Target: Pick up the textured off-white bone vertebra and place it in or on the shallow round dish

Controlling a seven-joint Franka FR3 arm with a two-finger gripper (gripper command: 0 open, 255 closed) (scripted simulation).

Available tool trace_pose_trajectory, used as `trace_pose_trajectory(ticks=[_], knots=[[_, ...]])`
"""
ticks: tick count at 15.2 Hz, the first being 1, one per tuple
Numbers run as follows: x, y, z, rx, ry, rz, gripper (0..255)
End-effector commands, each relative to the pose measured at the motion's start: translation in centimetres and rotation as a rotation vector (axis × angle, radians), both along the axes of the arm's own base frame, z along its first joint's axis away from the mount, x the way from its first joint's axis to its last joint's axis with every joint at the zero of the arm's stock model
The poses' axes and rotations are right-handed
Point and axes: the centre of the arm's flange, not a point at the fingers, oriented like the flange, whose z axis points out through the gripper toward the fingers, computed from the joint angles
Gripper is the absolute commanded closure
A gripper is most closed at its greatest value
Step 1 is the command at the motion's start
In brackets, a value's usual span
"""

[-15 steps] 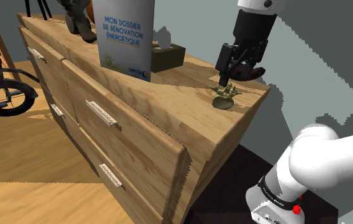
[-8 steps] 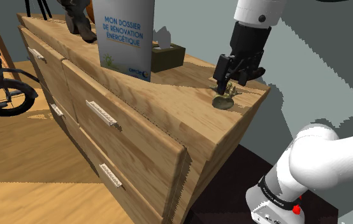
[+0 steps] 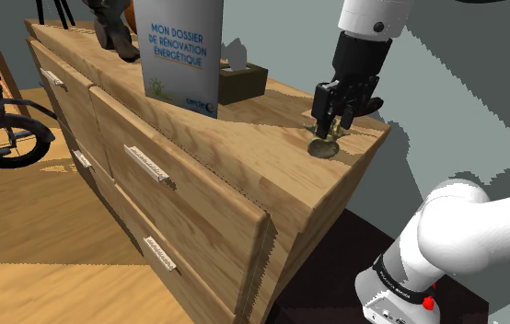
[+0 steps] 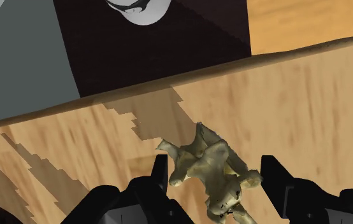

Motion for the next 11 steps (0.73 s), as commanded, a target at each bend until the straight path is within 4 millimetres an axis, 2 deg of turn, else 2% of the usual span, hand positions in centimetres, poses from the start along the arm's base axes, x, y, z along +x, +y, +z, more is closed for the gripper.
trace_pose_trajectory(ticks=[1, 6, 11], knots=[[0.0, 0.0, 0.0, 0.0, 0.001, 0.0, 255], [0.0, 0.0, 0.0, 0.0, 0.001, 0.0, 255], [0.0, 0.0, 2.6, 0.0, 0.001, 0.0, 255]])
